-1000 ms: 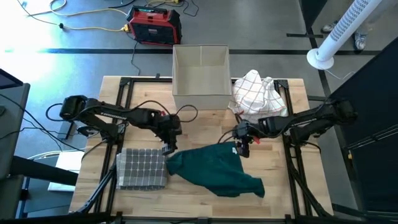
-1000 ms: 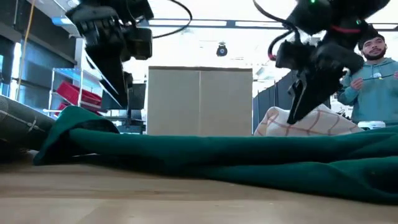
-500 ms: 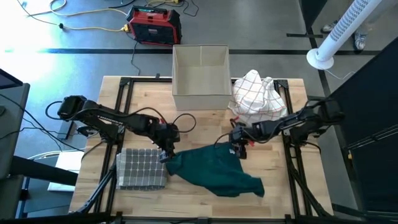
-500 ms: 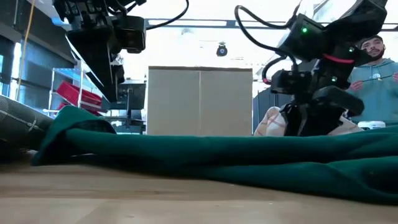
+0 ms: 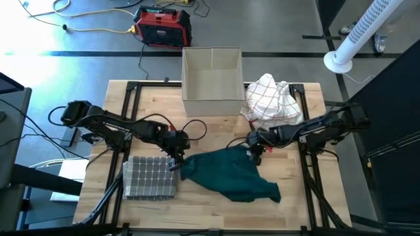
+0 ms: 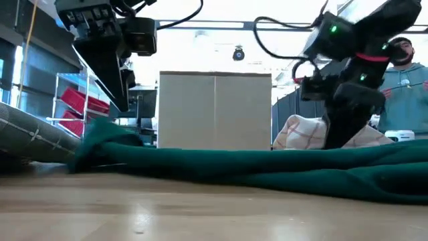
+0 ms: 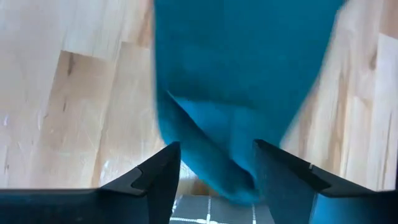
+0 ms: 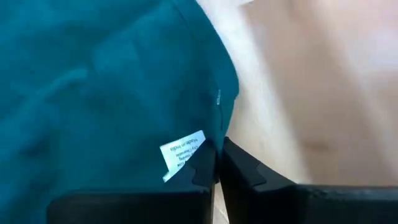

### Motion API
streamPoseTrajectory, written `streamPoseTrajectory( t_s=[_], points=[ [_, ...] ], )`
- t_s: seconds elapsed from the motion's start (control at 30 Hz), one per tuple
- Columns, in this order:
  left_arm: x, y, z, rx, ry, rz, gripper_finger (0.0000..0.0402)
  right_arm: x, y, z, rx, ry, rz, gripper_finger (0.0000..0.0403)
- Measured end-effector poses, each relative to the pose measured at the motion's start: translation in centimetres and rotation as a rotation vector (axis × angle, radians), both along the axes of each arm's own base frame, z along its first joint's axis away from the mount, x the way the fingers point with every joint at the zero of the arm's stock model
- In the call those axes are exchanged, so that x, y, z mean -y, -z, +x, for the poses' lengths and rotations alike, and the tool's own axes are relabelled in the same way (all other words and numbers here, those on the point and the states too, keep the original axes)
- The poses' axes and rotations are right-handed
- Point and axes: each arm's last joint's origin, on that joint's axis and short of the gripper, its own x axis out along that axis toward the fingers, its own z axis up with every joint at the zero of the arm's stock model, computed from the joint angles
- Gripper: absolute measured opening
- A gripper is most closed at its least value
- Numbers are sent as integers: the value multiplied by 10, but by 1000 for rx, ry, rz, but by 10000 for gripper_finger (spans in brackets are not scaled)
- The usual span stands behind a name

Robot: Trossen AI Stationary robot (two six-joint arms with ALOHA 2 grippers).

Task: Fold towel
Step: Fold the green kitchen towel

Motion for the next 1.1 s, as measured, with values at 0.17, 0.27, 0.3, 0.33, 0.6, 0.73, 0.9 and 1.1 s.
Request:
streamPoseTrajectory(
  t_s=[0.17,0.27,0.3,0.33,0.6,0.73,0.9,1.1],
  points=[
    [0,0,1,13,36,19,191,1,-47,-18,25,136,-132,1],
    [0,-1,2,37,62,31,191,2,-74,-27,97,230,-191,0],
    [0,-1,2,40,72,36,191,3,-80,-30,113,257,-207,0],
    [0,-1,3,45,78,43,191,3,-84,-33,118,278,-223,0],
    [7,8,14,100,57,235,191,7,-91,-37,152,447,-301,0],
    [15,22,25,115,4,302,191,7,-91,-36,161,472,-304,0],
    [27,41,36,137,-65,343,191,7,-91,-35,168,478,-304,0],
    [36,62,40,123,-216,409,191,7,-91,-35,173,480,-303,0]
  ],
)
